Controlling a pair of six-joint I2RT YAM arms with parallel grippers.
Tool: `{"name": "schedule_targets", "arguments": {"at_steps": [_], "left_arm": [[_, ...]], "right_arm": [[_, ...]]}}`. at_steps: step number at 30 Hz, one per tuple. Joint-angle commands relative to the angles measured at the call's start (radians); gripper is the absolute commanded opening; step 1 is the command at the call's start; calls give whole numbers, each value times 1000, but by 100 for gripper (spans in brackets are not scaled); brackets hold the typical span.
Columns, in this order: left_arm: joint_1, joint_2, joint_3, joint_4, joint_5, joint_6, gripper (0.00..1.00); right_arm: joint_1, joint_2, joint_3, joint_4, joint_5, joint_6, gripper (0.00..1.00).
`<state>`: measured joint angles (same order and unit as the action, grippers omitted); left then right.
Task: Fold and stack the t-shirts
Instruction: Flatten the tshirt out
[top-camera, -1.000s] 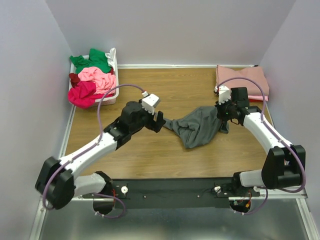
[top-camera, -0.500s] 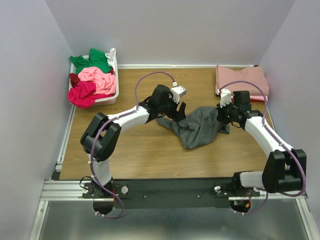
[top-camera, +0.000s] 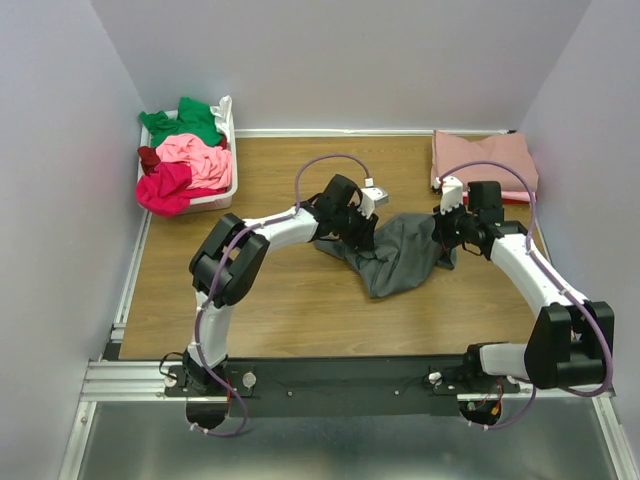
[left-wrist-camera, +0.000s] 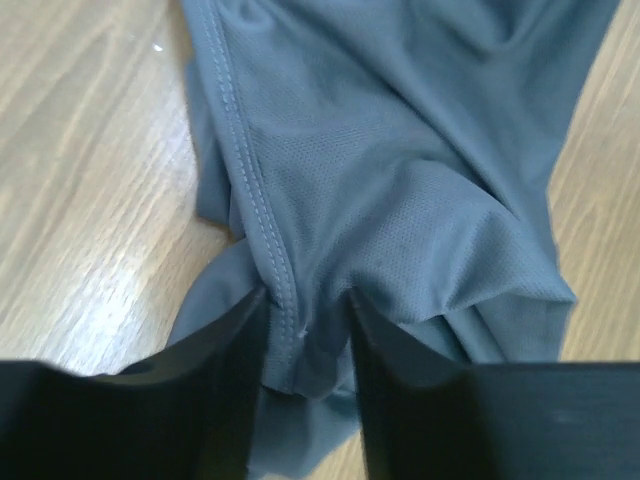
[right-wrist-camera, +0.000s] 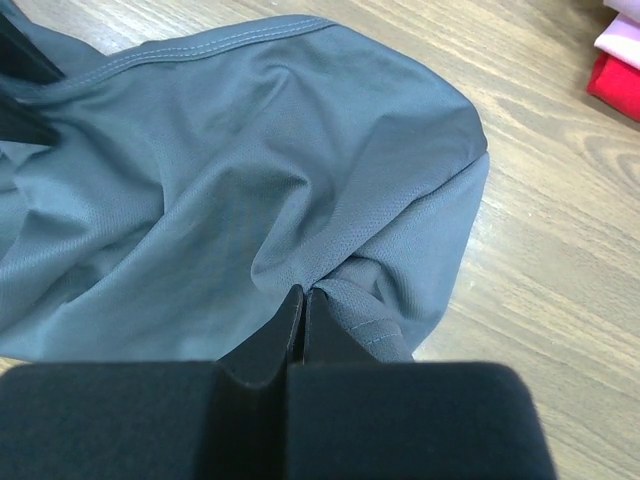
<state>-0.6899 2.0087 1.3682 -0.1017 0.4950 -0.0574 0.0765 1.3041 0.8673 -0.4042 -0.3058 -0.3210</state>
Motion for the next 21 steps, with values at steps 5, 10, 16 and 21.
{"name": "schedule_targets", "arguments": {"at_steps": [5, 10, 16, 21], "left_arm": [[-10, 18, 81, -79, -50, 18, 0], [-7, -121, 115, -90, -157, 5, 0], [-5, -254, 253, -110, -256, 30, 0], [3, -254, 483, -128, -328, 53, 0]], "right_arm": [[-9, -49, 27, 19, -42, 4, 1], [-9, -120, 146, -13, -53, -33, 1], [-9, -120, 439, -80, -46, -87, 0], [-9, -53, 671, -87, 48, -112, 0]]}}
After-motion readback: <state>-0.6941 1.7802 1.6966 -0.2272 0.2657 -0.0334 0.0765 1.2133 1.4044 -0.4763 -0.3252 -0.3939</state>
